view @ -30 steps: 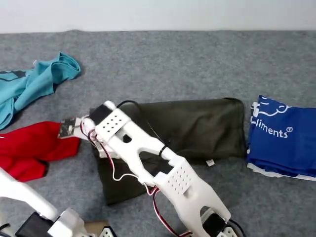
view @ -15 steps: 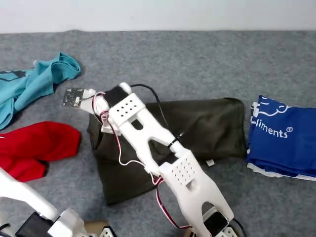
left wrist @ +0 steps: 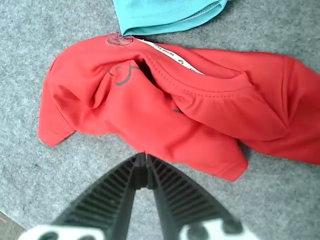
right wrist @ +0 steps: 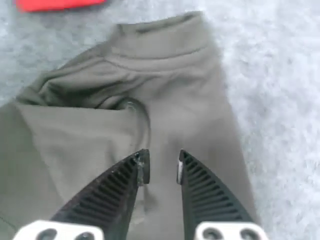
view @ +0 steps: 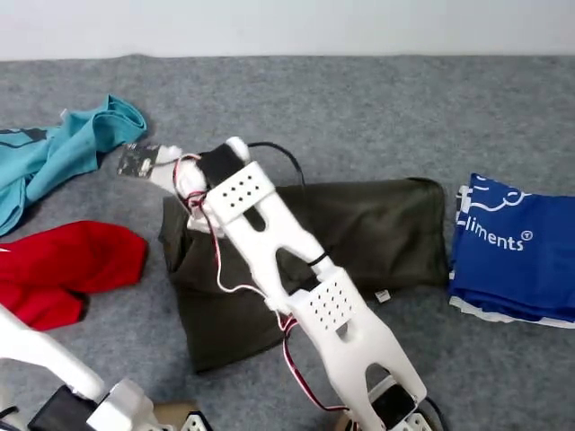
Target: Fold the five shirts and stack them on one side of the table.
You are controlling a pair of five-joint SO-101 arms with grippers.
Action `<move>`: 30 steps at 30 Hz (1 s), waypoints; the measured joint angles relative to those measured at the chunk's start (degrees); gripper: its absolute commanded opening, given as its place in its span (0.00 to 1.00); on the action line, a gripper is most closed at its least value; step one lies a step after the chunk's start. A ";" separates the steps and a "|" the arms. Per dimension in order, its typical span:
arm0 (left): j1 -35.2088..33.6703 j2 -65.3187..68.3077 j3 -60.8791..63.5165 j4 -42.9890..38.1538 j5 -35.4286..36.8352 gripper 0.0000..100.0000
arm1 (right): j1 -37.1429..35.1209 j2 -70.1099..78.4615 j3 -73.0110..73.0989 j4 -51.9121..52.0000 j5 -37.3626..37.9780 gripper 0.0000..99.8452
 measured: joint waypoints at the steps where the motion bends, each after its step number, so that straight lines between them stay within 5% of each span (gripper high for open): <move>1: 0.00 0.00 0.00 0.00 0.00 0.01 | 0.44 0.00 0.09 0.00 -0.79 0.10; 15: -0.09 0.00 0.00 -0.97 0.00 0.01 | 0.09 -25.49 39.82 0.00 -1.93 0.15; 18: -0.09 0.00 0.00 -2.73 0.00 0.01 | -3.08 -31.30 48.53 0.00 -1.93 0.21; 30: -0.09 0.00 1.85 -3.43 0.00 0.01 | -20.75 -39.12 70.07 -1.49 -1.93 0.22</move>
